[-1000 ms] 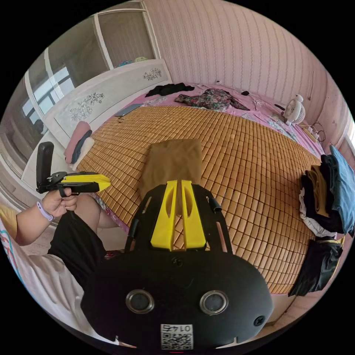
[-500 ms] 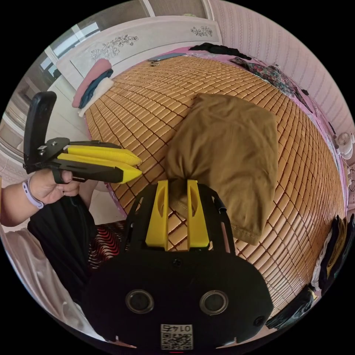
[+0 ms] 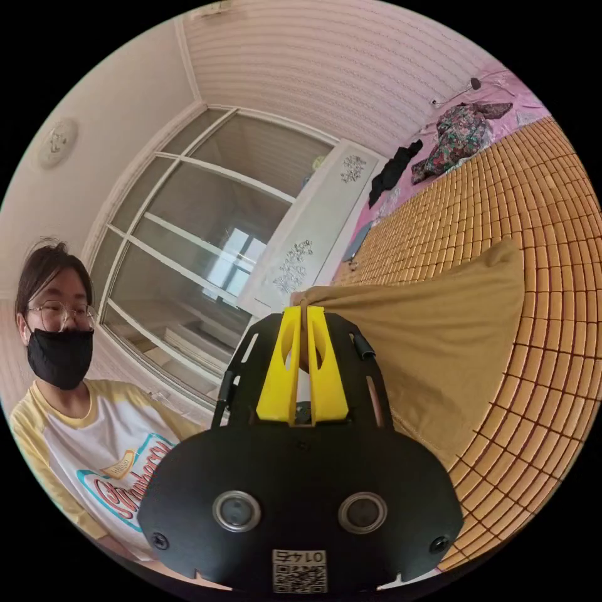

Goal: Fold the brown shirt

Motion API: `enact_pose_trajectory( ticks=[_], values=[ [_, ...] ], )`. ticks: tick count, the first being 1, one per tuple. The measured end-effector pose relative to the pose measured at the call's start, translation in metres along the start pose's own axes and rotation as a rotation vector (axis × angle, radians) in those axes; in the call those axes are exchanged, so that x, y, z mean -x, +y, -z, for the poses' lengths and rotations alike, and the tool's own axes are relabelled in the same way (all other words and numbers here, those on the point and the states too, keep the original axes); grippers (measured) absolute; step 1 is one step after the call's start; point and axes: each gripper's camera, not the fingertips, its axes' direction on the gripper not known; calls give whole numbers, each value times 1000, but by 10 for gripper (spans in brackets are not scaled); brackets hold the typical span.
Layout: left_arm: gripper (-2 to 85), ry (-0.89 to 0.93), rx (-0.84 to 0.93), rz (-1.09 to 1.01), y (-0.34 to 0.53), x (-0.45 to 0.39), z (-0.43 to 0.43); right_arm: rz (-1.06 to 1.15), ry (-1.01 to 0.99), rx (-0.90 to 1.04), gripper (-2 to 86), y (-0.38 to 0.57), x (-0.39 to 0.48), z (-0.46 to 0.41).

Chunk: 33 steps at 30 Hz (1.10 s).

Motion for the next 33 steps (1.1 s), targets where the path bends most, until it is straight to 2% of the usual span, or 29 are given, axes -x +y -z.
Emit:
enact_pose_trajectory(
  ticks=[4,6,9,16,20,24,27,33],
  values=[
    [59,-16,111,7,-10,3,-12,-29,118,-177,20,-2,-8,51],
    [39,-13,133,3,-12,5,-10,-63,406,-230,28,6,-21,88],
    [20,9,133,-12,-13,6,-3,-149,886,-121,39,15,-43,107],
    [-1,25,82,-44,-14,-1,40,-123,1040,37,75,19,-59,87],
    [33,-22,42,3,-9,1,65,-16,1115,150,102,5,-64,47],
    [62,-7,65,43,-2,3,76,3,1202,279,63,-4,-80,10],
    [57,-4,69,56,4,-3,80,8,1310,260,36,-4,-79,5],
    [8,6,111,53,12,-16,82,-39,1138,238,14,6,-56,34]
  ],
)
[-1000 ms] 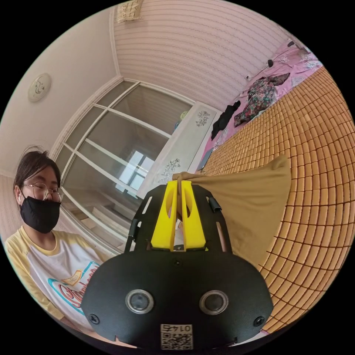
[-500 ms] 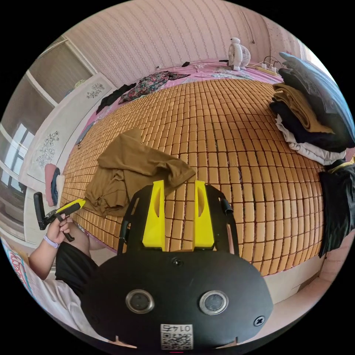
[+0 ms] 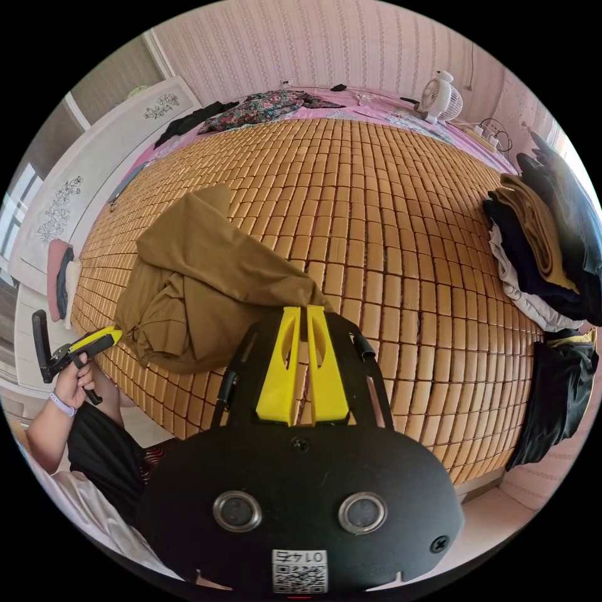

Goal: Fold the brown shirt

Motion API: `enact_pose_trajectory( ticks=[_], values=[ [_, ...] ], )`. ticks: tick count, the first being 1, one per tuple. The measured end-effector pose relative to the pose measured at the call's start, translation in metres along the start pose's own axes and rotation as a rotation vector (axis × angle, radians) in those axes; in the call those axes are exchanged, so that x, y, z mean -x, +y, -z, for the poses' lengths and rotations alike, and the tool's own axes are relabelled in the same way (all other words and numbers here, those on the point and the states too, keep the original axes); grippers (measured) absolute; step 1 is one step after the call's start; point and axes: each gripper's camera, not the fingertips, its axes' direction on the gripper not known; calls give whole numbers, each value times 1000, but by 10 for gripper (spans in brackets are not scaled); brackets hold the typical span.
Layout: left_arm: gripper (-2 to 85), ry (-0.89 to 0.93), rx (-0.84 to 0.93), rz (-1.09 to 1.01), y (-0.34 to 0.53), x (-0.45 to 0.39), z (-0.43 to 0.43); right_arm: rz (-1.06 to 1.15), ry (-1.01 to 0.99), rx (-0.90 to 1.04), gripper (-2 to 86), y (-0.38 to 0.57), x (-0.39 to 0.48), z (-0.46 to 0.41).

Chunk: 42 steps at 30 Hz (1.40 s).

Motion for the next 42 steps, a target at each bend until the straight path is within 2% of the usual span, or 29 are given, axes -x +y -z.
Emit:
enact_pose_trajectory(
  ticks=[4,7,11,18,23,25,27,29,31,34,36,39,42],
  values=[
    [-4,28,15,-10,11,-9,24,-51,-215,-65,10,22,-19,41],
    [-5,92,-88,-57,21,-22,68,-117,-388,-164,8,43,-35,81],
    [-7,76,-294,-103,31,-40,157,-191,-623,-346,7,74,-50,144],
    [-7,49,-607,-210,41,-63,329,-24,-726,-567,6,96,-16,275],
    [-7,84,-952,-247,81,-94,484,139,-795,-759,6,113,28,375],
    [-7,87,-1036,-288,96,-108,529,195,-762,-829,6,124,49,412],
    [-7,57,-1094,-341,111,-125,566,246,-626,-898,6,139,82,451],
    [-7,-86,-1118,-378,128,-154,596,251,-542,-960,6,152,101,473],
    [-7,-113,-1161,-415,142,-170,615,258,-547,-1013,6,166,110,495],
    [-7,-116,-1255,-443,168,-189,649,330,-592,-1134,6,201,121,535],
    [-7,-106,-1303,-445,185,-196,668,451,-510,-1257,6,235,136,565],
    [-7,-97,-1320,-448,203,-205,686,542,-407,-1289,5,261,153,587],
    [-7,-61,-1357,-459,218,-212,702,619,-418,-1344,5,285,164,614]
  ],
)
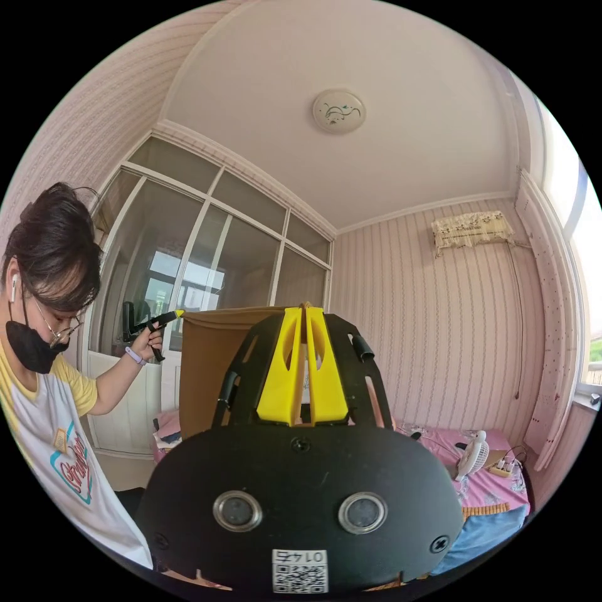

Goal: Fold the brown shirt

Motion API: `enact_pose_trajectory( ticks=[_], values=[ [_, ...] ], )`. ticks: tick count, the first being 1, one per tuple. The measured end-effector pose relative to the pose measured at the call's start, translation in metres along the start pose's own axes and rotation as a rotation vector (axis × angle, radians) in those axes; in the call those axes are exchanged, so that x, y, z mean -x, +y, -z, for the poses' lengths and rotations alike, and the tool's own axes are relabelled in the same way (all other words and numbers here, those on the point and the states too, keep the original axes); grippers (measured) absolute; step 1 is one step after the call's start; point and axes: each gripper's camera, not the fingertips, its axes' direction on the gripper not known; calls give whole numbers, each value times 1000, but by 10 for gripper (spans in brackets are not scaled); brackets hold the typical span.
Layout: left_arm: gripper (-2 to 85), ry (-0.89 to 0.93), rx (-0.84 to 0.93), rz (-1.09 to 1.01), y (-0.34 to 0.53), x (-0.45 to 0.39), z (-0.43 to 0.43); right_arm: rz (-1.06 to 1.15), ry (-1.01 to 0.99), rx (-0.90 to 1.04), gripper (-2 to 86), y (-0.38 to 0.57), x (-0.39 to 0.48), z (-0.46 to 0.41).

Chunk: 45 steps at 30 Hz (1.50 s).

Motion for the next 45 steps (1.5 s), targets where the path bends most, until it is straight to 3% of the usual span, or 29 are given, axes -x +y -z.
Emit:
enact_pose_trajectory(
  ticks=[5,9,12,17,20,22,27,29,31,34,37,40,45],
  values=[
    [-7,2,-252,-50,-51,-15,40,137,-16,-93,6,-51,36,17],
    [-7,-9,-226,-79,-73,-6,15,124,-14,-16,6,-63,21,-16],
    [-7,-42,-11,-1,-58,25,-54,-20,-28,204,6,-28,-22,-79],
    [-7,-190,386,78,37,69,-179,-281,42,473,6,79,-91,-168],
    [-7,-203,539,149,75,90,-239,-428,79,624,6,115,-138,-215],
    [-7,-251,579,57,68,92,-268,-500,61,540,6,98,-161,-225],
    [-7,-259,222,-19,-2,80,-277,-289,17,138,6,18,-161,-215],
    [-7,-258,118,-61,-8,73,-272,-250,-25,83,6,21,-159,-210],
    [-7,-250,127,-78,8,75,-272,-229,-66,81,6,39,-158,-204],
    [-7,-227,263,-63,69,94,-279,-239,-100,168,6,100,-160,-195],
    [-7,-188,464,-21,158,118,-287,-334,-49,374,6,193,-163,-190],
    [-7,-94,683,147,263,137,-287,-465,28,644,7,305,-164,-184],
    [-6,-21,1035,339,422,141,-276,-854,225,970,8,467,-161,-153]
  ],
)
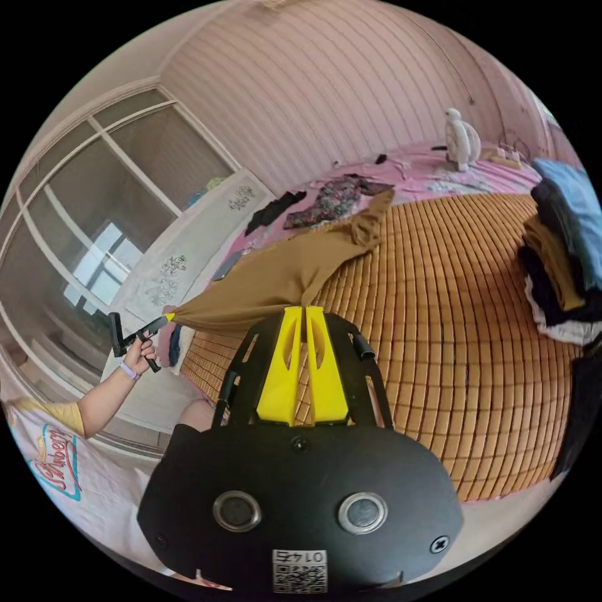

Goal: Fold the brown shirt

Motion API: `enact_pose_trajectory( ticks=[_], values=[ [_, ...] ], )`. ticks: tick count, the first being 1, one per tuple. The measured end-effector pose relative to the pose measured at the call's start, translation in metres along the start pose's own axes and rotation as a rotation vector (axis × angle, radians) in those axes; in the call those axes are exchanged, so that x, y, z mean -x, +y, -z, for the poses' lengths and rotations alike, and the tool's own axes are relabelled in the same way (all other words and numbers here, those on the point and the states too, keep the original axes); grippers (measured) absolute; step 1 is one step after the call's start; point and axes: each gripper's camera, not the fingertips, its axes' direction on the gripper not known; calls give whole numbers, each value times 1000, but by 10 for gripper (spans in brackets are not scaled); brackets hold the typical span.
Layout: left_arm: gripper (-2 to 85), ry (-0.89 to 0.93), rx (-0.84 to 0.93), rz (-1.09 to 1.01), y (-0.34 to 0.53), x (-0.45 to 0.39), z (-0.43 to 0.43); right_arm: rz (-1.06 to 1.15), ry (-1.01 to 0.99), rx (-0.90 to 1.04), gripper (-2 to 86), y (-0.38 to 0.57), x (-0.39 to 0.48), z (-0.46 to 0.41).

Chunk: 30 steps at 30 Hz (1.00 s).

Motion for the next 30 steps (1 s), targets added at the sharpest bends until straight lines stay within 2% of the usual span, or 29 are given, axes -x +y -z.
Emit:
enact_pose_trajectory(
  ticks=[2,6,11,14,17,20,22,24,30],
  values=[
    [-5,22,153,49,34,18,-43,-84,56,75,10,12,-18,-20],
    [2,16,274,142,67,44,-79,-126,95,250,13,26,-38,-55],
    [22,14,402,205,82,72,-111,-208,244,344,27,33,-57,-80],
    [34,-10,425,222,80,87,-119,-230,351,316,39,27,-60,-81],
    [46,-28,400,222,76,98,-123,-243,312,249,52,19,-61,-79],
    [59,-33,416,216,73,105,-143,-220,242,323,38,11,-59,-101],
    [66,-57,442,234,71,108,-157,-176,325,361,29,7,-55,-113],
    [52,-103,494,247,69,112,-173,-137,396,337,18,3,-49,-116],
    [6,-123,544,273,63,128,-185,-67,396,393,10,2,-49,-120]
  ],
)
